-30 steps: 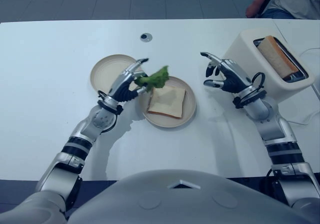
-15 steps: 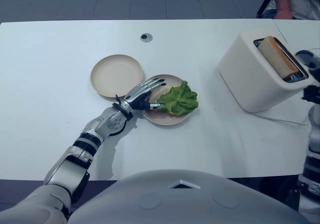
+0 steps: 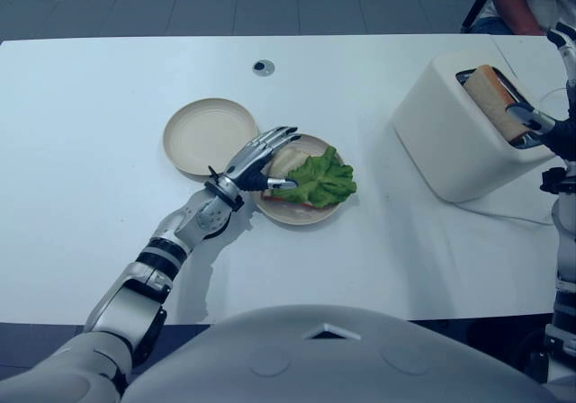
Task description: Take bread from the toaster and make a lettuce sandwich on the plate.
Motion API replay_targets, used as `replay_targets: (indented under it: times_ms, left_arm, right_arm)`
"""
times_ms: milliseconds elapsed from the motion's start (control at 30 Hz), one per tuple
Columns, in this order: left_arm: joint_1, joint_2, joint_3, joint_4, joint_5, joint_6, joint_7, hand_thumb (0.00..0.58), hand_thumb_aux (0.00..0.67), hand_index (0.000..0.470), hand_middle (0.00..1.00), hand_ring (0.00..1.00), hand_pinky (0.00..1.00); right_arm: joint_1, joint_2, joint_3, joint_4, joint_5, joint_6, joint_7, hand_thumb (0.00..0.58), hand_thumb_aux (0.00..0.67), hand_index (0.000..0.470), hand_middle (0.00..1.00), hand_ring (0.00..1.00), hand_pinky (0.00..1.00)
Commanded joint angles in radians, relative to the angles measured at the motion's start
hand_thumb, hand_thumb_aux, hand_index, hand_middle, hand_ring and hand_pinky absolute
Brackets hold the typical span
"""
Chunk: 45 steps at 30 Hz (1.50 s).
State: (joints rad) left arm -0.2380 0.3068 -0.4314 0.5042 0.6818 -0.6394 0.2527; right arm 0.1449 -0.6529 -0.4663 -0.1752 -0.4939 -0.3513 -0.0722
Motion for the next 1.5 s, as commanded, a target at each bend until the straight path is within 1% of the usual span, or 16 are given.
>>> replay_targets:
  times_ms: [33, 67, 167, 200, 400, 667, 933, 967, 1033, 1067, 1100, 1233, 1267, 1300, 1333, 1500]
  left_arm:
    - [-0.038, -0.047, -0.058, 0.068, 0.058, 0.03, 0.009, 0.346, 0.244, 0.171, 0.0, 0.0, 0.0]
    - [-0.045, -0.055, -0.073, 0.087, 0.069, 0.036, 0.007, 0.438, 0.339, 0.238, 0.0, 0.0, 0.0]
    - [-0.07, -0.067, -0.118, 0.16, 0.117, 0.064, 0.023, 0.542, 0.499, 0.35, 0.0, 0.0, 0.0]
    - [-0.075, -0.062, -0.127, 0.176, 0.131, 0.072, 0.033, 0.58, 0.657, 0.461, 0.0, 0.0, 0.0]
    - [-0.067, -0.011, -0.124, 0.152, 0.137, 0.078, 0.078, 0.58, 0.67, 0.47, 0.0, 0.0, 0.0]
    - [-0.017, 0.04, -0.036, -0.061, 0.061, 0.083, 0.058, 0.58, 0.67, 0.47, 0.0, 0.0, 0.0]
    - [-0.033, 0.045, -0.049, 0.056, 0.086, 0.145, 0.042, 0.58, 0.67, 0.47, 0.0, 0.0, 0.0]
    - [-0.03, 0.04, -0.06, 0.068, 0.085, 0.141, 0.031, 0.539, 0.491, 0.345, 0.0, 0.0, 0.0]
    - [-0.022, 0.033, -0.072, 0.085, 0.083, 0.136, 0.018, 0.436, 0.336, 0.236, 0.0, 0.0, 0.0]
    - [-0.02, 0.032, -0.076, 0.091, 0.081, 0.134, 0.011, 0.132, 0.081, 0.057, 0.0, 0.0, 0.0]
    - [-0.018, 0.032, -0.078, 0.093, 0.077, 0.132, 0.006, 0.0, 0.0, 0.0, 0.0, 0.0, 0.0]
    - [-0.009, 0.045, -0.068, 0.067, 0.065, 0.127, -0.002, 0.0, 0.0, 0.0, 0.0, 0.0, 0.0]
    - [-0.005, 0.051, -0.061, 0.052, 0.061, 0.128, -0.001, 0.0, 0.0, 0.0, 0.0, 0.0, 0.0]
    - [0.0, 0.06, -0.05, 0.03, 0.058, 0.131, 0.002, 0.0, 0.0, 0.0, 0.0, 0.0, 0.0]
    - [0.008, 0.069, -0.035, -0.001, 0.05, 0.133, 0.005, 0.0, 0.0, 0.0, 0.0, 0.0, 0.0]
    - [0.065, 0.1, 0.075, -0.193, 0.029, 0.156, 0.074, 0.0, 0.0, 0.0, 0.0, 0.0, 0.0]
  right_arm:
    - [-0.015, 0.005, 0.028, 0.007, 0.0, 0.002, 0.0, 0.0, 0.0, 0.0, 0.0, 0.0, 0.0]
    - [-0.017, 0.005, 0.033, 0.009, 0.0, 0.001, -0.001, 0.0, 0.0, 0.0, 0.0, 0.0, 0.0]
    - [-0.02, 0.009, 0.047, 0.012, 0.0, -0.001, -0.005, 0.0, 0.0, 0.0, 0.0, 0.0, 0.0]
    - [-0.02, 0.01, 0.052, 0.014, 0.001, -0.002, -0.006, 0.0, 0.0, 0.0, 0.0, 0.0, 0.0]
    - [-0.022, 0.017, 0.071, 0.021, 0.009, -0.007, -0.013, 0.0, 0.0, 0.0, 0.0, 0.0, 0.0]
    - [-0.016, 0.014, 0.073, 0.028, 0.016, -0.018, -0.019, 0.0, 0.0, 0.0, 0.0, 0.0, 0.0]
    - [0.0, 0.006, 0.066, 0.038, 0.017, -0.007, -0.004, 0.0, 0.0, 0.0, 0.0, 0.0, 0.0]
    - [0.002, 0.001, 0.066, 0.046, 0.01, 0.001, -0.001, 0.0, 0.0, 0.0, 0.0, 0.0, 0.0]
    - [0.003, -0.014, 0.07, 0.08, -0.027, 0.041, 0.005, 0.0, 0.0, 0.0, 0.0, 0.0, 0.0]
    - [0.003, -0.022, 0.069, 0.1, -0.054, 0.065, -0.001, 0.0, 0.0, 0.0, 0.0, 0.0, 0.0]
    - [0.001, -0.032, 0.067, 0.121, -0.084, 0.094, -0.009, 0.0, 0.0, 0.0, 0.0, 0.0, 0.0]
    - [0.014, -0.068, 0.092, 0.176, -0.189, 0.192, -0.013, 0.0, 0.0, 0.0, 0.0, 0.0, 0.0]
    - [0.019, -0.074, 0.106, 0.185, -0.199, 0.202, -0.004, 0.04, 0.024, 0.017, 0.0, 0.0, 0.0]
    - [0.025, -0.079, 0.122, 0.187, -0.208, 0.206, 0.007, 0.573, 0.599, 0.42, 0.33, 0.33, 0.33]
    - [0.026, -0.079, 0.129, 0.176, -0.201, 0.198, 0.008, 0.58, 0.67, 0.47, 1.0, 1.0, 1.0]
    - [-0.059, -0.053, 0.063, 0.07, -0.107, 0.115, -0.112, 0.58, 0.67, 0.47, 1.0, 1.0, 1.0]
